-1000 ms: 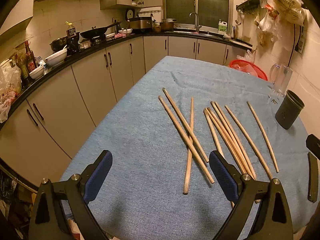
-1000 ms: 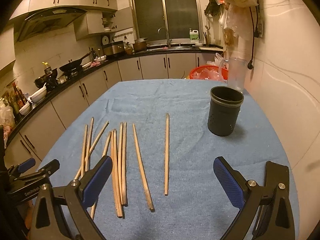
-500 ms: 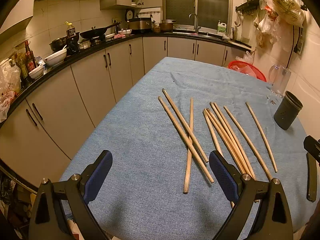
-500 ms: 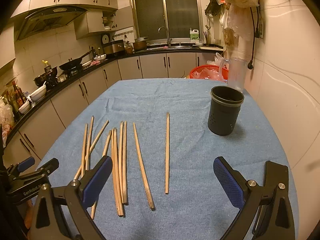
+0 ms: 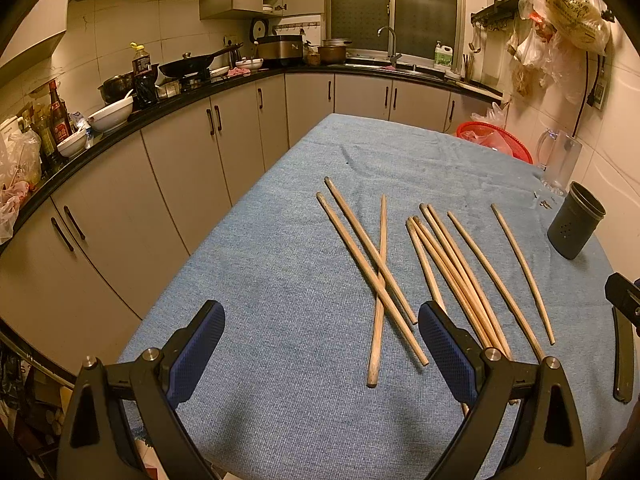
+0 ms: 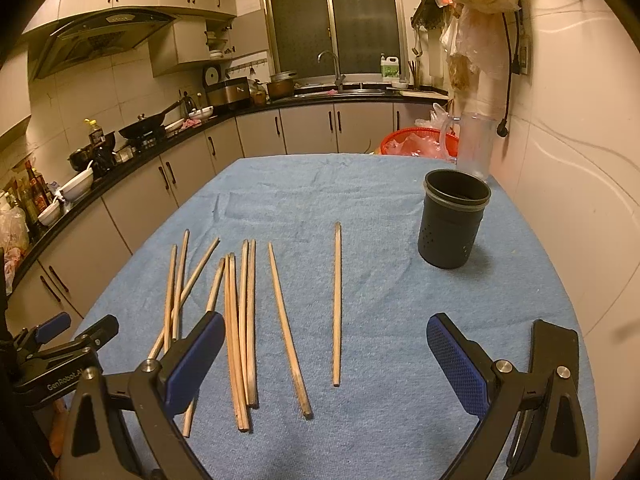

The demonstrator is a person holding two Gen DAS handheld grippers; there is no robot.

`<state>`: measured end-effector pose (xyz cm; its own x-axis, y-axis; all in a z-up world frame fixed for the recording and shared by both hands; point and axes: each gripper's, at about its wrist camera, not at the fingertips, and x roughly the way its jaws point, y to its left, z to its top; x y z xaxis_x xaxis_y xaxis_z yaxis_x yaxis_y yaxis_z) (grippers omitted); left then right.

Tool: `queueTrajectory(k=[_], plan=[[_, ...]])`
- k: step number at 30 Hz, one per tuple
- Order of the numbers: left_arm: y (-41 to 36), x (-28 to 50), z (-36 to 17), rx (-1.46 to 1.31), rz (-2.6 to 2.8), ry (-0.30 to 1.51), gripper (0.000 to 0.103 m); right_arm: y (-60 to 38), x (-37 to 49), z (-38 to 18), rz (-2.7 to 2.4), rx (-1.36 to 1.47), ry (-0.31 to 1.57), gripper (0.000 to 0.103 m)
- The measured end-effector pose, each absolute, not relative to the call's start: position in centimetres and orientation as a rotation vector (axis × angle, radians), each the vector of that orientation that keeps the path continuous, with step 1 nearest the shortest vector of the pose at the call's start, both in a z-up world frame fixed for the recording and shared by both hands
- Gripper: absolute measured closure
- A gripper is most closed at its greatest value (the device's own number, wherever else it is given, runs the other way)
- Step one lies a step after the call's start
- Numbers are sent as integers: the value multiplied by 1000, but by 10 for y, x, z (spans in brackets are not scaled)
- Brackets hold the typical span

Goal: Organize utensils

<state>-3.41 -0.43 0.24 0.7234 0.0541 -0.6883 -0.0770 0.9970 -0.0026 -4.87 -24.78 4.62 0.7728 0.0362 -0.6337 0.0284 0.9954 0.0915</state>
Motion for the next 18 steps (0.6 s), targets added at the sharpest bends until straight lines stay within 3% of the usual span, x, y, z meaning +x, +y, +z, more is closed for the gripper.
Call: queueTrajectory(k=[14, 18], plan=[[-5, -27, -2, -16, 58, 779, 6, -250, -37, 42, 24, 106, 718, 1], [6, -6, -3, -45, 6, 859, 6, -259, -23, 49, 49, 127, 741, 2]])
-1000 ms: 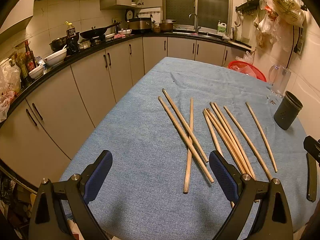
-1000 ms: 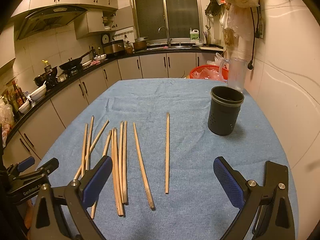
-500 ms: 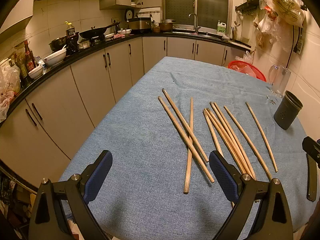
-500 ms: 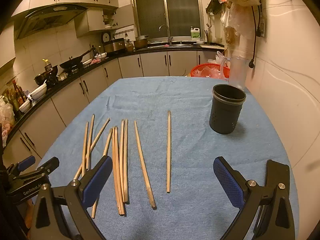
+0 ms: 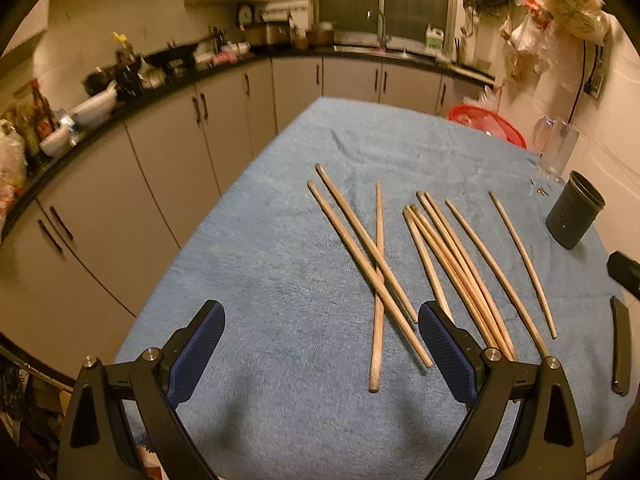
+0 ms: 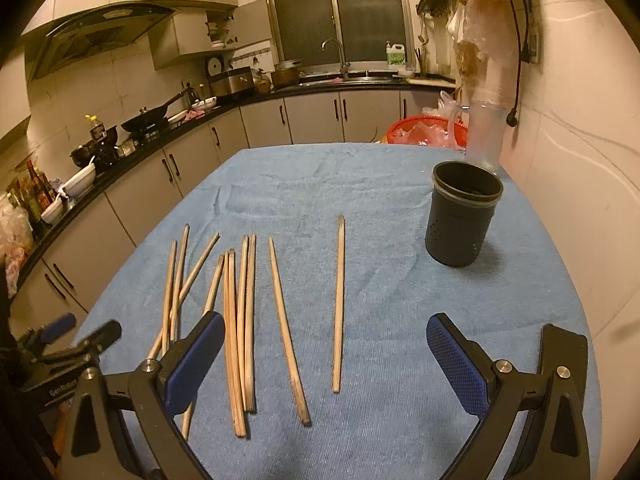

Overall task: Organize utensils
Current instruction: 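Grasp a wooden chopstick with the left tool while the right tool grasps another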

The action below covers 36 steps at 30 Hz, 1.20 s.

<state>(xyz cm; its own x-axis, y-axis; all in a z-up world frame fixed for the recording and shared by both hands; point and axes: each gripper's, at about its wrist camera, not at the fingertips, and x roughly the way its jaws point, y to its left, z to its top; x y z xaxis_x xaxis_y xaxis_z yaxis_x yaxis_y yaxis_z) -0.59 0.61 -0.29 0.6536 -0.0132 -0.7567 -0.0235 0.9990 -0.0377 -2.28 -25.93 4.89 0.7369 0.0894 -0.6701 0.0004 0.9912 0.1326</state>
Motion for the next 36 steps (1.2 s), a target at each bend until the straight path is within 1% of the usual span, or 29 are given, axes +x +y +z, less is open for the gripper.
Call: queueTrajectory(k=[1, 2, 4, 5, 6, 8, 10, 11, 13, 15, 18, 19, 21, 23, 28, 29, 30, 31, 32, 35, 36], plan=[[10, 0, -2, -64, -6, 877, 7, -261, -16, 53, 60, 127, 750, 2], [16, 9, -1, -87, -19, 897, 11, -262, -12, 56, 58, 121, 750, 2], [27, 27, 3, -126, -28, 930, 24, -263, -4, 63, 69, 112, 743, 3], [32, 38, 5, -141, -30, 950, 34, -264, 1, 64, 80, 112, 754, 4], [36, 48, 6, -158, -43, 972, 36, -265, 6, 65, 85, 116, 768, 8], [46, 77, 7, -230, -105, 1031, 36, -269, 18, 65, 109, 157, 803, 10], [55, 102, 7, -296, -104, 1075, 43, -271, 28, 66, 126, 176, 825, 15], [54, 118, 7, -311, -134, 1092, 45, -270, 32, 67, 131, 171, 830, 16], [52, 150, 1, -310, -122, 1139, 53, -269, 41, 70, 138, 169, 839, 23], [48, 173, -5, -331, -147, 1170, 55, -271, 50, 69, 148, 186, 868, 24], [44, 210, -23, -340, -91, 1233, 64, -270, 60, 69, 143, 183, 881, 25], [42, 218, -28, -339, -110, 1251, 64, -269, 61, 70, 141, 174, 881, 26], [40, 232, -40, -342, -80, 1285, 74, -267, 65, 70, 147, 171, 886, 27], [34, 241, -47, -337, -97, 1306, 75, -269, 69, 69, 137, 164, 892, 27], [18, 244, -40, -246, -49, 1284, 76, -275, 87, 60, 119, 177, 934, 28], [12, 241, -39, -220, -45, 1280, 78, -275, 92, 58, 115, 178, 946, 29], [6, 236, -38, -203, -49, 1277, 83, -274, 97, 56, 111, 174, 961, 30], [-2, 232, -39, -184, -54, 1274, 87, -271, 104, 53, 112, 160, 978, 30], [-8, 228, -39, -170, -54, 1269, 93, -269, 110, 51, 110, 158, 989, 31], [-23, 216, -41, -116, -65, 1250, 94, -266, 134, 34, 85, 148, 1062, 41], [-27, 216, -40, -102, -66, 1250, 94, -265, 142, 29, 86, 152, 1088, 48]])
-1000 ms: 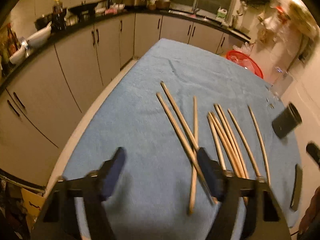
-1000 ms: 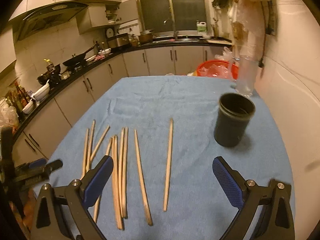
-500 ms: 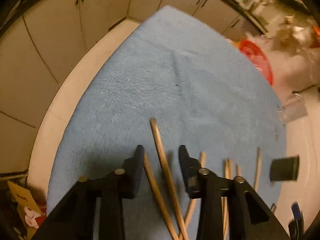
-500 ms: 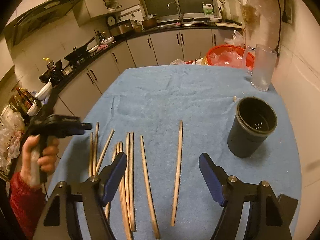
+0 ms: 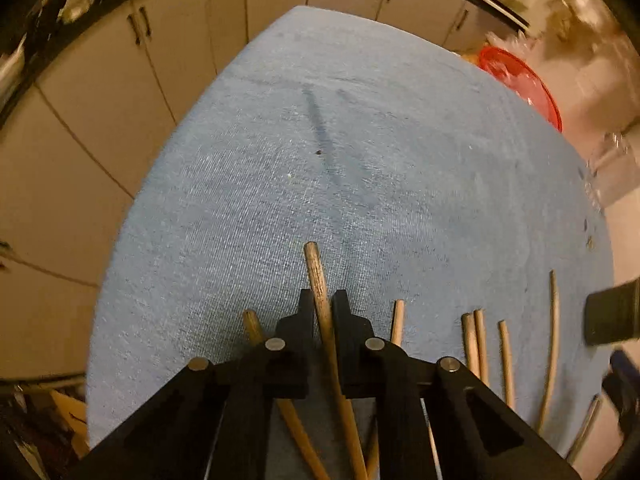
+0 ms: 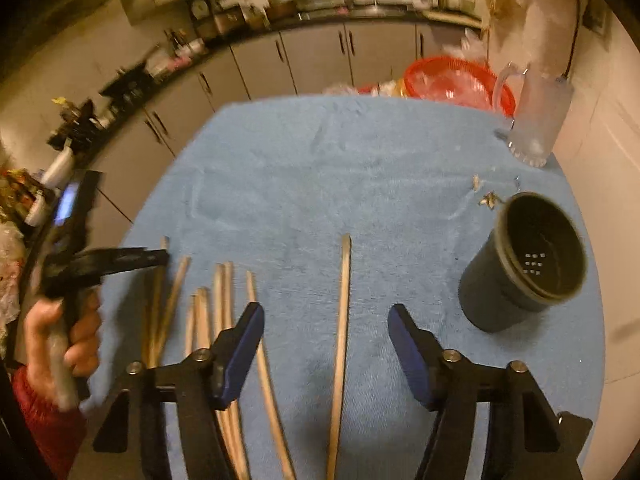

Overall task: Organize utensils
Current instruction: 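Grasp a wooden chopstick with the left tool while the right tool grasps another, then lift the chopsticks upright and carry both tools toward the grey holder cup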

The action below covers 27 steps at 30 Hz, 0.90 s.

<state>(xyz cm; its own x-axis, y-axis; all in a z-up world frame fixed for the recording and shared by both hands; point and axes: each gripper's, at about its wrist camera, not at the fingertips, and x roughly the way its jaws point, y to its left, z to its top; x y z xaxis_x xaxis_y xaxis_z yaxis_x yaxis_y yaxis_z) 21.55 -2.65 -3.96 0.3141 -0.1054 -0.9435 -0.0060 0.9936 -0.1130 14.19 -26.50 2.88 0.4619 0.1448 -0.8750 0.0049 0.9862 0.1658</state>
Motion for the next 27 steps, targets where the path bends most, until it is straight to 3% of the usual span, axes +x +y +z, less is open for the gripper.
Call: queueTrajectory(k=[15, 17, 19, 27], plan=[[-14, 237, -45, -137, -111, 1253, 96, -253, 214, -36, 9, 43, 1288, 68], [-15, 239, -46, -148, -129, 1252, 96, -252, 215, -36, 17, 32, 1285, 77], [-12, 239, -46, -167, -151, 1244, 96, -249, 216, -35, 38, 16, 1287, 95], [-11, 219, -15, -183, -186, 1144, 96, -261, 190, 8, 85, 128, 1153, 95]])
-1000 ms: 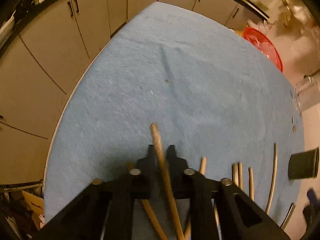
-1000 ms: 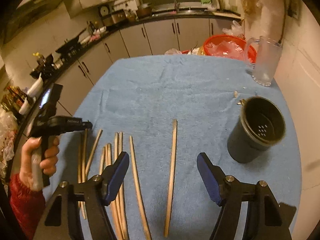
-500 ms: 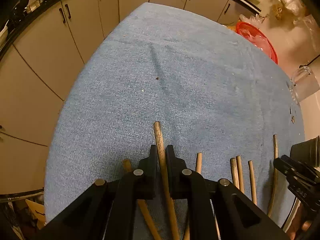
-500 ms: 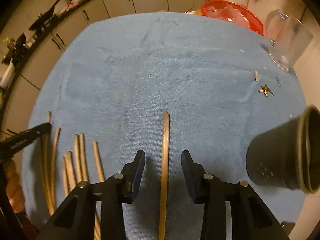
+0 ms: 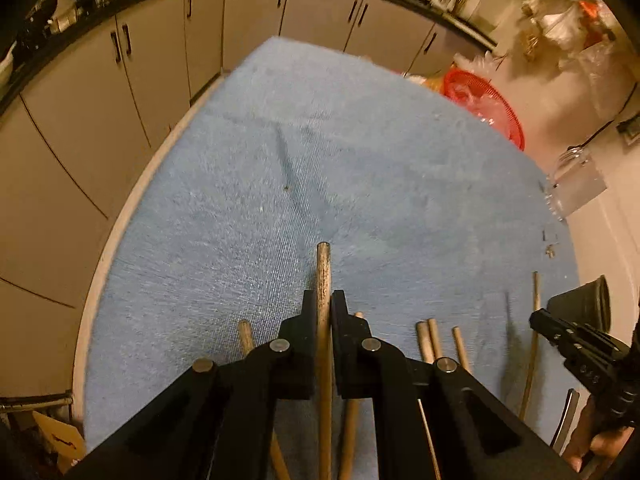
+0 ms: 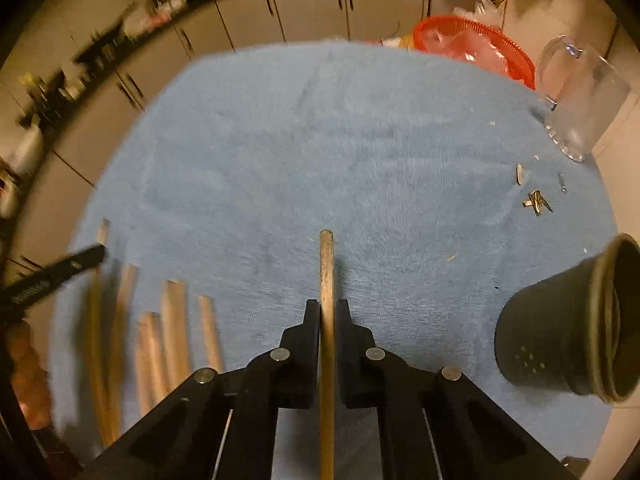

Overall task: Organize utensils
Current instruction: 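Lift the chopsticks upright and carry both tools toward the grey holder cup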

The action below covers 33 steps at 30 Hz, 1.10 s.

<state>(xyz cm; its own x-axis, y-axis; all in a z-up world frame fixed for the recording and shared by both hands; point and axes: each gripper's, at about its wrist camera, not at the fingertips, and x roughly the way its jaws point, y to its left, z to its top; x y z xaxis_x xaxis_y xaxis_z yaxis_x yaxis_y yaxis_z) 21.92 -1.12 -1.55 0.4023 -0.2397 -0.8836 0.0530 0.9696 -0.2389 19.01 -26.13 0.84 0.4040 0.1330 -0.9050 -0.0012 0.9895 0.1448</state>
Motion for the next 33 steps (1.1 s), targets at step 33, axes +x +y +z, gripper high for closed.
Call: queueTrajectory(k=[33], plan=[[-41, 88, 138, -77, -266, 707, 96, -277, 37, 135, 151, 203, 577, 96]])
